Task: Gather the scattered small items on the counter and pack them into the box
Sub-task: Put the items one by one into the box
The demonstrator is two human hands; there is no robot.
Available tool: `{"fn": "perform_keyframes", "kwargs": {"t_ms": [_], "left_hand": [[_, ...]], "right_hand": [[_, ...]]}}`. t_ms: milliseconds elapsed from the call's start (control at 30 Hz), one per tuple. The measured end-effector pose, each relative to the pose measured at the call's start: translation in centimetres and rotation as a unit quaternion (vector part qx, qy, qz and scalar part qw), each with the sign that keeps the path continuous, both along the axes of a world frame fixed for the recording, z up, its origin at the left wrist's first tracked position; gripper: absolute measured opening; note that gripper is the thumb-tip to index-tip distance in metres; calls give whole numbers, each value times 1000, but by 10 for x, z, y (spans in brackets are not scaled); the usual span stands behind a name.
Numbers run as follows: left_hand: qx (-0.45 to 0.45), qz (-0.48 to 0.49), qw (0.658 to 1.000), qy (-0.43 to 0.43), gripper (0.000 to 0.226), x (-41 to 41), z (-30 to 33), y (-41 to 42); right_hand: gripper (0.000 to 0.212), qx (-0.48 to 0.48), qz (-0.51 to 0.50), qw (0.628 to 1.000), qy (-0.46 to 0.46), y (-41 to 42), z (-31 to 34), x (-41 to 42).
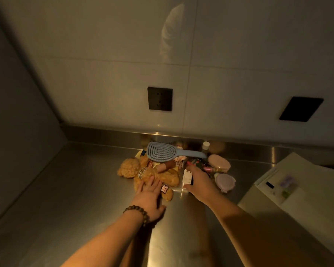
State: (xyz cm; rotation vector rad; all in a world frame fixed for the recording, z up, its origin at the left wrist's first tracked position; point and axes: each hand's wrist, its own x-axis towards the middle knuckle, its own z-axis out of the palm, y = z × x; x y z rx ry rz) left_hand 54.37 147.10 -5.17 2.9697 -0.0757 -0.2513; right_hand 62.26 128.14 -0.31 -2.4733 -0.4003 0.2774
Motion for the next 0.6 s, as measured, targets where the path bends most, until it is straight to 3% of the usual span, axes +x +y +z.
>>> {"fn": "perform_keyframes", "kwargs": {"t_ms": [200,367,500,600], "left_hand": [[-36,-55,998,-14,83,-44,4,-3],[-113,-57,988,-85,57,-85,10,1],[-60,49,982,-170,47,-102,18,8],[-76,176,960,-202,43,-97,21,5]], "right_hand": [[57,1,-12,1000,4,-17,-6,-46],[55,24,-22,999,7,-25,-9,-76],[49,35,-18,999,1,-23,-12,-93],[54,28,-11,1000,1,-19,-13,-100]]}}
